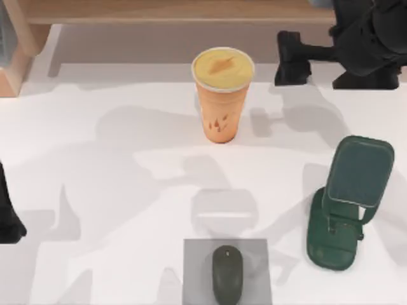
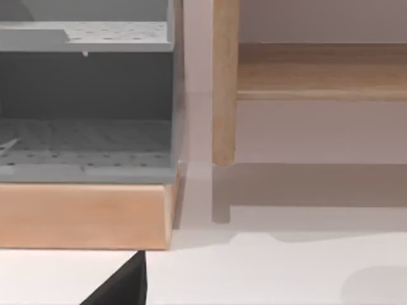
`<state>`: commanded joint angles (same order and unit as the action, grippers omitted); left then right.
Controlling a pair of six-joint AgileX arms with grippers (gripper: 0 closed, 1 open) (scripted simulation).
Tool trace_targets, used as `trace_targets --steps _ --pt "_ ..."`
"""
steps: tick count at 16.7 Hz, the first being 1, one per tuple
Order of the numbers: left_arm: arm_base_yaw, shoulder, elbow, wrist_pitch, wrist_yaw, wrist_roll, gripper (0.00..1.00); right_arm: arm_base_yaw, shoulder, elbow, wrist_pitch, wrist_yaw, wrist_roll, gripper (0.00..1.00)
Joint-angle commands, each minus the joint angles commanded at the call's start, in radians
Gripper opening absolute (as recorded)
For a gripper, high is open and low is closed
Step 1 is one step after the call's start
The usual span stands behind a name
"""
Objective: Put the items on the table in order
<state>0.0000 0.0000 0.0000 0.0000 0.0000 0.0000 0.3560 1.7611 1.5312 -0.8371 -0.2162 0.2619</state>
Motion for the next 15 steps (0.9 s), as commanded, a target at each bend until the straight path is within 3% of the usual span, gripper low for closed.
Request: trace_targets --steps 9,12,15 --pt "0.000 0.000 0.000 0.000 0.000 0.000 1.00 -0.795 -0.029 -0.240 -0.094 0.119 -0.822 1.00" --pt "0.000 0.000 0.000 0.000 0.000 0.000 1.00 -0.936 -0.018 -0.327 -0.125 0.172 -0.961 1.00" --pt "0.000 0.000 0.000 0.000 0.000 0.000 1.00 -0.980 -0.013 -0.361 -0.138 0.194 -1.005 1.00"
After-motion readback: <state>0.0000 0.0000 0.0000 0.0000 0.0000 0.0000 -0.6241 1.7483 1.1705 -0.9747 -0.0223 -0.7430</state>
